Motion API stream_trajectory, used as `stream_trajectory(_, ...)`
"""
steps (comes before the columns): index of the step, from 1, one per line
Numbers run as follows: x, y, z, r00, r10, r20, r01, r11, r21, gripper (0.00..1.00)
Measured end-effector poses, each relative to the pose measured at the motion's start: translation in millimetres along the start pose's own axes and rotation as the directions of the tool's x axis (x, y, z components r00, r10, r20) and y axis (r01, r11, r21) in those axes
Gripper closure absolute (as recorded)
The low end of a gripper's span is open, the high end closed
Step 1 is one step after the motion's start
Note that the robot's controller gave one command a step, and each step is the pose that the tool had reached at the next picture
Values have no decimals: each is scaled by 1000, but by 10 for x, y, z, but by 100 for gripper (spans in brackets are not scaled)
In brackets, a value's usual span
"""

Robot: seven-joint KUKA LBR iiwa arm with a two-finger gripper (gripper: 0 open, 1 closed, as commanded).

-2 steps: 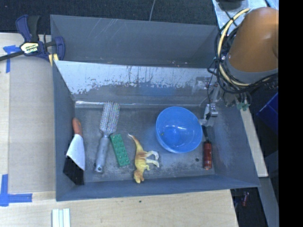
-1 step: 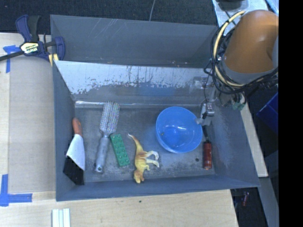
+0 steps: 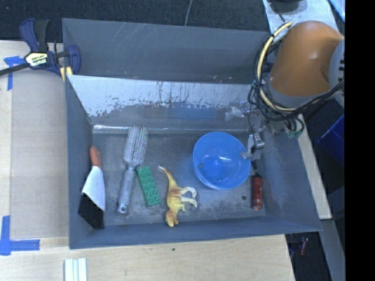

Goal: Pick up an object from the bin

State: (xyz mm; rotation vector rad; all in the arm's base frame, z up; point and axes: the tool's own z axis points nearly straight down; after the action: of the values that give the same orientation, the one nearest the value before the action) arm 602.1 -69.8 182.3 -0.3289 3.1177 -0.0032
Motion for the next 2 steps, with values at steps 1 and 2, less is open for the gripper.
stream_trajectory(1, -23, 77, 101, 989, -148, 4, 148, 989, 3, 0)
stream_trajectory(2, -25, 109, 104, 988, -157, -3, 157, 988, -5, 0)
